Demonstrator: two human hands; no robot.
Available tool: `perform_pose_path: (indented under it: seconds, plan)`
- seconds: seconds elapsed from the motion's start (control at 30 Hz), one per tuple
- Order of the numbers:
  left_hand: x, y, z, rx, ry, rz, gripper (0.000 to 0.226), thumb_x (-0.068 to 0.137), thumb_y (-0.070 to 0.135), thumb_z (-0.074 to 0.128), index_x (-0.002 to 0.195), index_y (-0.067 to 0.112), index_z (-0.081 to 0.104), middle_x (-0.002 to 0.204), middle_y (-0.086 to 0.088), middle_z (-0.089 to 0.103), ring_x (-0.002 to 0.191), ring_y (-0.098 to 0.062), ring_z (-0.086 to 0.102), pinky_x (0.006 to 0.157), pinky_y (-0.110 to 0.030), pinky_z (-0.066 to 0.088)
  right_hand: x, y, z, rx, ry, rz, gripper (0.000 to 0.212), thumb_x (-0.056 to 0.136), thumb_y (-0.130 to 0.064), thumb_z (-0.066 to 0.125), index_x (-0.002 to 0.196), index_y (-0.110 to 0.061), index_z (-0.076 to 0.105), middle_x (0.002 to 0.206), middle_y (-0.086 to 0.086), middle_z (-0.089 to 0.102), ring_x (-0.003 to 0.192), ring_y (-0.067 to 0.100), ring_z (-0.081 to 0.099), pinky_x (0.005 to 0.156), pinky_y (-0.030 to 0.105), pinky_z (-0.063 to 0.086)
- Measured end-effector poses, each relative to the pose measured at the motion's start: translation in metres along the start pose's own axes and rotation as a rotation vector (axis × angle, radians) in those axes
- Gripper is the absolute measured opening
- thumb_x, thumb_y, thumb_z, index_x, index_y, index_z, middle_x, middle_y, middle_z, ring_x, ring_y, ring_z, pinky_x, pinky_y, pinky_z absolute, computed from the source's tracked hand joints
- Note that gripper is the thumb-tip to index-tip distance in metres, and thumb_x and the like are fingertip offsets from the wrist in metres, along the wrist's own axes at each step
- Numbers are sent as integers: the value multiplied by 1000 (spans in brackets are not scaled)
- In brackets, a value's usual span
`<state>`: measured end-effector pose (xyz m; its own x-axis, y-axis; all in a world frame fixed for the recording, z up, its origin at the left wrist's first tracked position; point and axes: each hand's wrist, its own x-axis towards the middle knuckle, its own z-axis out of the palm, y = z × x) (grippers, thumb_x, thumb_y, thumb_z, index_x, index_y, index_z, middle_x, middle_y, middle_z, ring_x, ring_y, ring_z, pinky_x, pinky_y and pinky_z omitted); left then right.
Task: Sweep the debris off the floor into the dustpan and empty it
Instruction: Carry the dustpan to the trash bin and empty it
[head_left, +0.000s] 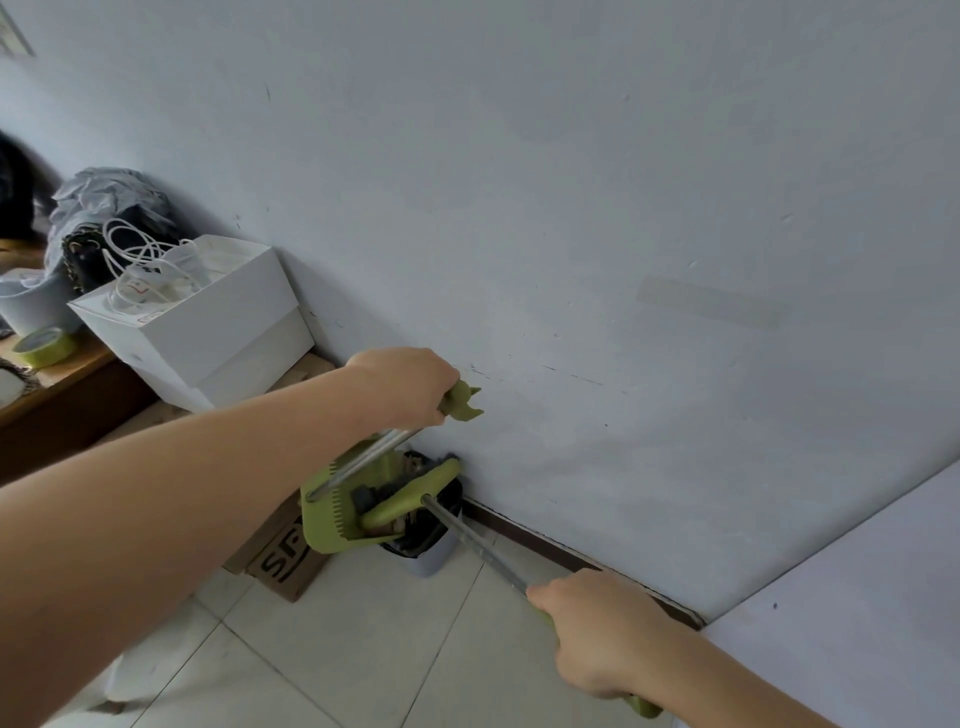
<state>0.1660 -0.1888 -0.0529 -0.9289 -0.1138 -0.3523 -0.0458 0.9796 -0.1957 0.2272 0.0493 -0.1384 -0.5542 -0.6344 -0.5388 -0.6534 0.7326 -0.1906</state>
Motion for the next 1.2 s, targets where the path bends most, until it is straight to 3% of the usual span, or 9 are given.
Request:
perform_pose_path:
  seconds: [0.3, 0.43, 0.53, 0.57, 0.67, 0.8, 0.9, 1.03, 1.2]
  plan:
    - [4, -4, -3, -40, 57, -53, 11, 90, 26, 54, 82, 19, 53, 77, 4, 53, 70, -16, 52, 63, -30, 46, -14, -20, -1, -92, -69, -17, 49, 93, -4, 43, 141, -10, 37, 121, 19, 54, 121, 35, 51, 92, 43, 45]
    - [8, -7, -3, -64, 69, -71, 9, 89, 24, 54, 89, 16, 58, 85, 0, 61, 76, -18, 58, 65, -31, 48, -12, -21, 16, -137, 13, -57, 48, 96, -6, 40, 144, -9, 35, 121, 23, 57, 114, 36, 57, 63, 41, 37]
    - [8, -9, -2, -72, 53, -77, 9, 88, 23, 54, 90, 16, 58, 90, -2, 63, 79, -20, 60, 63, -30, 46, -3, -14, 45, -94, 323, -1, 13, 69, -24, 67, 77, -17, 73, 50, 13, 54, 41, 27, 60, 35, 23, 35]
    - [7, -8, 0, -73, 51, -73, 10, 88, 23, 53, 91, 15, 59, 90, -2, 64, 79, -20, 61, 63, -31, 46, 0, -11, 56, -42, 419, 14, 20, 59, -29, 63, 44, -20, 54, 35, 2, 30, 22, 14, 40, 34, 5, 18]
    - [9, -6, 1, -73, 64, -63, 12, 89, 25, 53, 93, 15, 59, 90, -2, 63, 77, -19, 59, 61, -30, 44, 21, 1, 91, -103, 751, 111, 42, 79, -32, 42, 42, -32, 23, 49, 1, 5, 35, 7, 4, 62, 15, -18]
    - [12, -1, -6, -69, 89, -70, 13, 90, 23, 52, 93, 12, 60, 81, 0, 57, 70, -18, 52, 57, -29, 39, 25, 8, 101, -195, 772, 100, 92, 102, -18, -5, 49, -20, 71, 37, 5, 39, 24, 20, 31, 35, 15, 26]
    - [14, 4, -10, -32, 84, -77, 13, 91, 20, 51, 95, 12, 61, 79, 1, 53, 69, -18, 50, 56, -28, 38, 26, 11, 87, -299, 788, 14, 76, 96, -2, 12, 57, -15, 76, 43, 13, 47, 24, 26, 36, 27, 29, 37]
    - [12, 2, -11, -23, 86, -82, 13, 91, 20, 51, 94, 12, 61, 80, 1, 55, 70, -19, 52, 59, -30, 41, 24, 14, 76, -274, 564, 19, 16, 54, -19, 63, 60, -15, 77, 44, 17, 47, 22, 29, 35, 25, 34, 37]
    - [8, 1, -3, -22, 67, -82, 12, 91, 19, 51, 93, 13, 60, 83, 0, 58, 72, -20, 54, 61, -30, 43, 34, 14, 84, -268, 710, 25, 47, 68, -12, 31, 54, -19, 75, 44, 15, 48, 23, 28, 35, 25, 35, 39]
